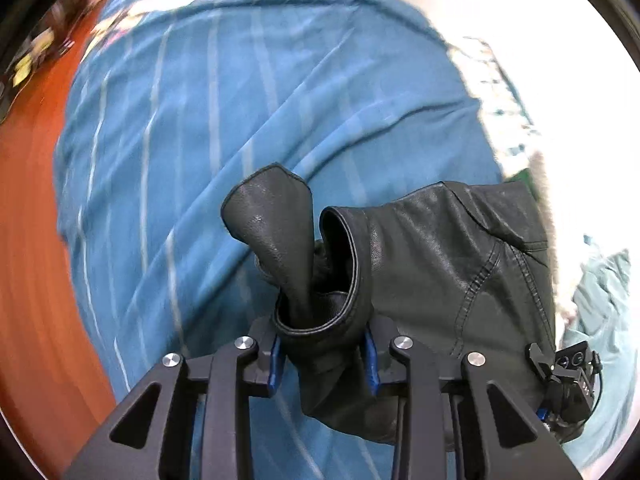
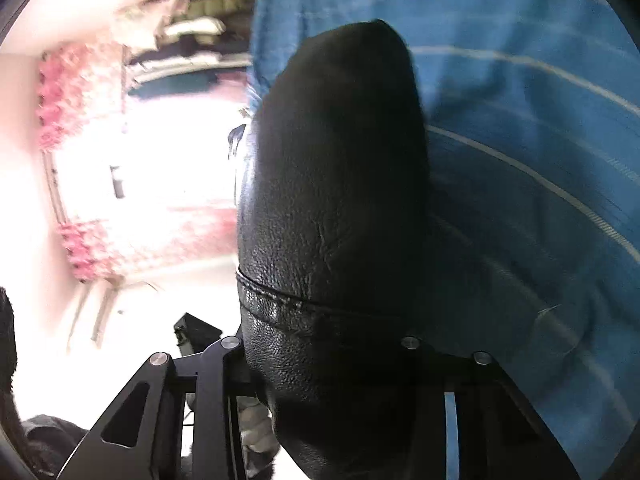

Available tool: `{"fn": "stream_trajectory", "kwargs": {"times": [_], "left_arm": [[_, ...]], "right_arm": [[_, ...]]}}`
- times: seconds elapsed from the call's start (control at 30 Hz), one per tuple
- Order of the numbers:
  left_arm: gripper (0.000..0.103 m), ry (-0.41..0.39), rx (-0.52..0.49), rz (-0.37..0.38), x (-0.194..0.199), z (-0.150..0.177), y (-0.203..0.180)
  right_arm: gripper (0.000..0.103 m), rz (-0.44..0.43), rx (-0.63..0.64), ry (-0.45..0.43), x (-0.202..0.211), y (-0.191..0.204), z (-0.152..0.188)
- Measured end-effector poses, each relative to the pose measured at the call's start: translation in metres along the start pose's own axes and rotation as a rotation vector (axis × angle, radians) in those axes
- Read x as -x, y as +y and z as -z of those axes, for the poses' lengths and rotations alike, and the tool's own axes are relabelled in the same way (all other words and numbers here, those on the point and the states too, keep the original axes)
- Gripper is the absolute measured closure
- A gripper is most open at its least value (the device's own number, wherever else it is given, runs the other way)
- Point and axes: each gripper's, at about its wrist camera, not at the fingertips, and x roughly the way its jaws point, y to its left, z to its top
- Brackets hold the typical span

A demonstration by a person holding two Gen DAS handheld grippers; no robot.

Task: Fold large clothes
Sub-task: 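Carry the folded jacket with both grippers and place it on the white fleece stack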

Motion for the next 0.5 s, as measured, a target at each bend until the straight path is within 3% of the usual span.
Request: {"fn": "stream_trajectory", "kwargs": {"times": [0.13,0.3,0.5], "left_arm": [[0.076,-0.025,-0.093,0.079,0.024,-0.037,-0.051],[0.076,-0.040,-0.202,0.212,0.019,-0.097,-0.141],[0.076,-0.042,-0.319,0.401,-0.027,-0.174,-0.298]], "right_arm": [[0.063,-0.053,-0.004,-0.087,0.025,0.038,-0.016],[0.063,-0.084,0.029,-0.252,0.077,0.092,-0.069],[0.063,-0.110,0.083,-0.467,0.165,0.124,-0.161]]}}
